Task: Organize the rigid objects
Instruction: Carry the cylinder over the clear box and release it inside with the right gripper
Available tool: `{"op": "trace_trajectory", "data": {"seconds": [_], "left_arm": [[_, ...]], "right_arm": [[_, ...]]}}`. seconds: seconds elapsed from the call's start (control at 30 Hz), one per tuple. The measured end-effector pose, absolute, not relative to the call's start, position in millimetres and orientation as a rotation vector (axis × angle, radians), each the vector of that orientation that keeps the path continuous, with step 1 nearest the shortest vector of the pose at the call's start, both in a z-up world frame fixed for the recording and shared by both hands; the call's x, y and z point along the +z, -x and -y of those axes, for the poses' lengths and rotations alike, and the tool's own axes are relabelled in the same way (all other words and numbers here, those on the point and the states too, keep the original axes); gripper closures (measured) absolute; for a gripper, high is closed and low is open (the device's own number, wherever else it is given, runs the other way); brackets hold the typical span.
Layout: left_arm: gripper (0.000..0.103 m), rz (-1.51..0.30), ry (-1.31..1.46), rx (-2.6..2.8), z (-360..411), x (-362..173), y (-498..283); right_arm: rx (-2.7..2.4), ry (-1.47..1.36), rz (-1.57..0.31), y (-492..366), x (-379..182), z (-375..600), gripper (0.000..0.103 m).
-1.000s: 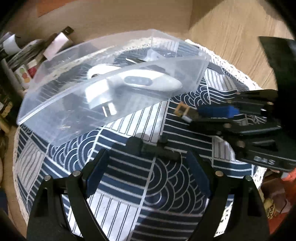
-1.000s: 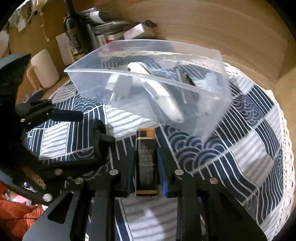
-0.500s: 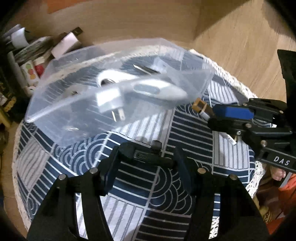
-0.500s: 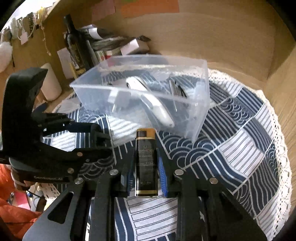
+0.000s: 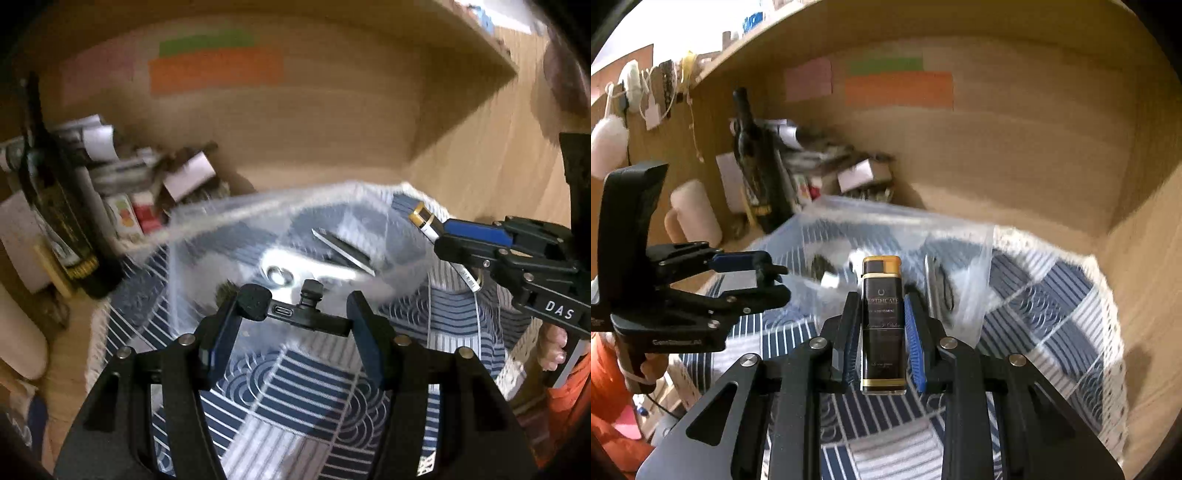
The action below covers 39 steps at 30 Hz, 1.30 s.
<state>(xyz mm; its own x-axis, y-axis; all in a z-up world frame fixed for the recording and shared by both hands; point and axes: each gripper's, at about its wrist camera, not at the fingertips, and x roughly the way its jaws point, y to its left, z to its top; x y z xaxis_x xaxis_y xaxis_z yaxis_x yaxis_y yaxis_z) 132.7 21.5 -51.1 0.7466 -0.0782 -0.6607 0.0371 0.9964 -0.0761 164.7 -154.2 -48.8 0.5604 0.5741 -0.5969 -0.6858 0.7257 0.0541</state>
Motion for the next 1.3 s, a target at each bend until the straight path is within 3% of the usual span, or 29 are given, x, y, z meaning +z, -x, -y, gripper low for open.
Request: {"op": "trace_trajectory", "data": {"seconds": [0.37, 0.93, 1.03, 1.1, 1.3], "left_arm": [[0.045, -0.669, 0.085, 0.009, -47, -29, -161], [0.045, -0.814, 0.104, 0.024, -61, -83, -210], [0.041, -0.818, 0.094, 0.030, -59, -85, -211], [0.030, -0.813, 0.096, 0.030, -59, -85, -209], [0.029, -0.768, 0.086, 0.032, -54, -71, -197]], "right_arm": [[0.734, 0.178, -0.579, -195, -31, 137, 0.081], [0.696, 0.224, -0.770, -260, -96, 102, 0.081], [0.696, 0.231, -0.794, -263, -102, 100, 0.081], [0.690, 0.228, -0.796, -262, -103, 101, 0.081], [0.705, 0.204, -0.756, -253, -87, 105, 0.081]]}}
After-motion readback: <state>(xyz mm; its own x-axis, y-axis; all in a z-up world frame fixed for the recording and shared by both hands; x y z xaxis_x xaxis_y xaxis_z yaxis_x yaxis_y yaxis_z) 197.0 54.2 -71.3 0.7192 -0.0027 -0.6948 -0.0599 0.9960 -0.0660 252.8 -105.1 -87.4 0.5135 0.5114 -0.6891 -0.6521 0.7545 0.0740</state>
